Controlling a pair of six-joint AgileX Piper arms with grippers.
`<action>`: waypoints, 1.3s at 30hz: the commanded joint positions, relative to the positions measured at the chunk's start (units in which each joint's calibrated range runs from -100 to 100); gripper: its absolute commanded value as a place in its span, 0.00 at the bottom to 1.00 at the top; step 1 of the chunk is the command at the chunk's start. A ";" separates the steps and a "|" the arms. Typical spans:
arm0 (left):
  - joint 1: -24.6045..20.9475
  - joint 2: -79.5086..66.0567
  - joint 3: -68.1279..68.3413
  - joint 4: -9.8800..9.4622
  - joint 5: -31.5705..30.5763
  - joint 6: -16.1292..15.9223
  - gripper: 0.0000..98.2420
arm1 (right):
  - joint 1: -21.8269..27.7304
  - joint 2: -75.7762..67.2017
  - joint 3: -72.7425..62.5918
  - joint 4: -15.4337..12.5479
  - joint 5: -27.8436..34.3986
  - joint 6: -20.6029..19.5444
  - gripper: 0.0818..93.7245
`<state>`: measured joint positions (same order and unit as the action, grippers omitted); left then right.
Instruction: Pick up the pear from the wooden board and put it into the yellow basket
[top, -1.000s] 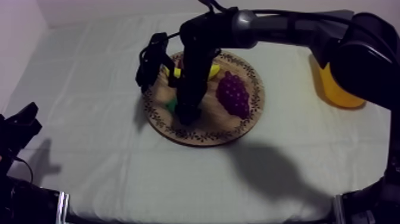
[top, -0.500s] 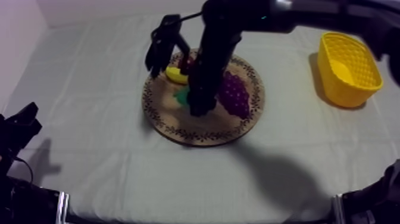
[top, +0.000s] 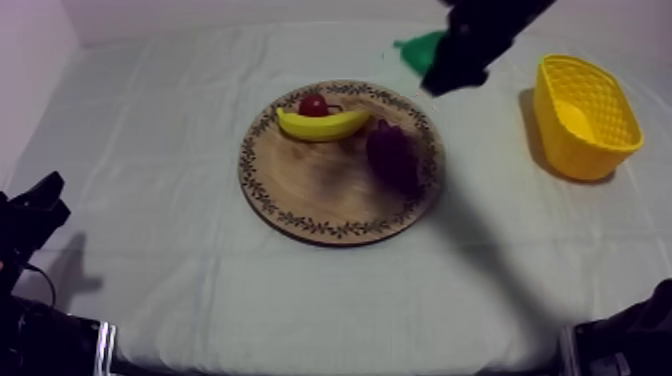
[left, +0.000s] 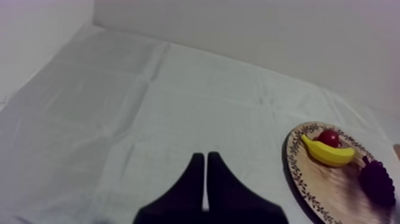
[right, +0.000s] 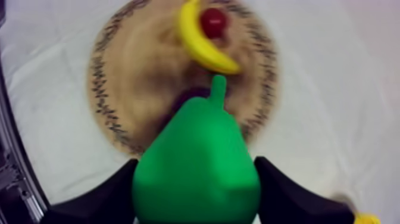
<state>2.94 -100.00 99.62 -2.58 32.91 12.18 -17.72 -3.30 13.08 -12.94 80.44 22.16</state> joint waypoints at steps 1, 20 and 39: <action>-0.01 0.00 0.05 0.01 -0.01 0.01 0.00 | 5.81 -3.93 0.04 -0.18 0.57 0.15 0.51; -0.01 0.00 0.05 0.01 -0.01 0.01 0.00 | 30.50 2.06 2.38 1.24 -4.39 2.55 0.54; -0.01 0.00 0.05 0.01 -0.01 0.01 0.00 | 32.41 8.17 4.58 2.79 -8.65 -1.47 0.81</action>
<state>2.94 -100.00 99.62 -2.58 32.91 12.18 14.63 5.46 17.62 -10.06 71.42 20.77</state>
